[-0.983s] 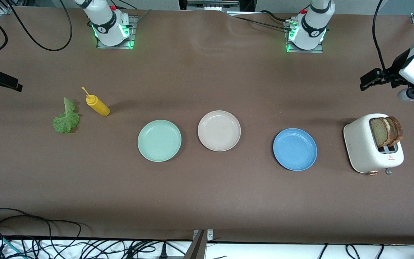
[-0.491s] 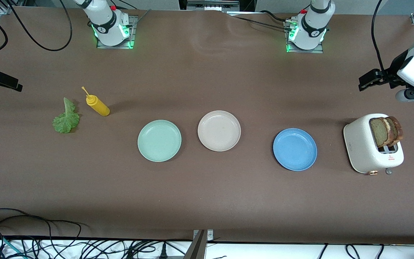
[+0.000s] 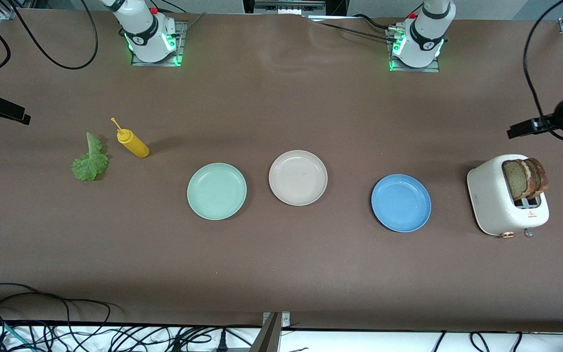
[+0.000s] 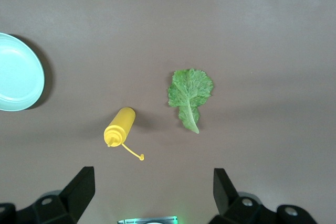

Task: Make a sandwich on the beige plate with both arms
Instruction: 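Reach the left gripper down to the bread slice in the toaster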

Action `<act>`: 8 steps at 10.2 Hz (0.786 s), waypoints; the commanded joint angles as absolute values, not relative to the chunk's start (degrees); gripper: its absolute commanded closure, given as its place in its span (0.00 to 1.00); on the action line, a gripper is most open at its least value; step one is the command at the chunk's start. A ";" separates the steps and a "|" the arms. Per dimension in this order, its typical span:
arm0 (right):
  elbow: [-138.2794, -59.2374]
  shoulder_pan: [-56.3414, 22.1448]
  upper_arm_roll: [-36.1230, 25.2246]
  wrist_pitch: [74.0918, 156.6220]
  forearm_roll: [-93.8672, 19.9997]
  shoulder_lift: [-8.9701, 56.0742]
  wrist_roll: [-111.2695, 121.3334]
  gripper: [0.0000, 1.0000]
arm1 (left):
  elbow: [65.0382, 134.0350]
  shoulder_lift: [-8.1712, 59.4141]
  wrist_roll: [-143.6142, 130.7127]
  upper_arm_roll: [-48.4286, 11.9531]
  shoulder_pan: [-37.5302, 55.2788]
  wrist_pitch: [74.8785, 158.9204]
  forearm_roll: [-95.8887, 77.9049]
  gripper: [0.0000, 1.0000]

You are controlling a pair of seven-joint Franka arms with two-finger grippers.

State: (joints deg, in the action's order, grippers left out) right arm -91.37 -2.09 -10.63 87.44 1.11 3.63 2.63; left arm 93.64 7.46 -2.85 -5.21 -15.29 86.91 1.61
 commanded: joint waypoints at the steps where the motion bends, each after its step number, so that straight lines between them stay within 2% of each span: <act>1: -90.97 -1.76 -10.46 86.75 1.32 3.60 3.16 0.00 | 90.63 10.36 1.14 -5.71 -18.01 86.75 0.88 0.00; 6: -90.97 -1.76 -10.46 86.75 1.32 3.60 3.16 0.00 | 90.53 13.27 1.32 -5.89 -17.58 88.68 0.88 0.00; 8: -90.97 -1.76 -10.46 86.75 1.32 3.69 3.16 0.00 | 94.11 13.19 1.84 -5.71 -15.31 94.45 0.79 0.00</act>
State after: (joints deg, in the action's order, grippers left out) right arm -91.37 -2.06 -10.63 87.44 1.11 3.68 2.63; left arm 92.74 13.00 0.57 -6.06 -17.30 91.71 1.61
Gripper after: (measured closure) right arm 0.000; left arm 0.000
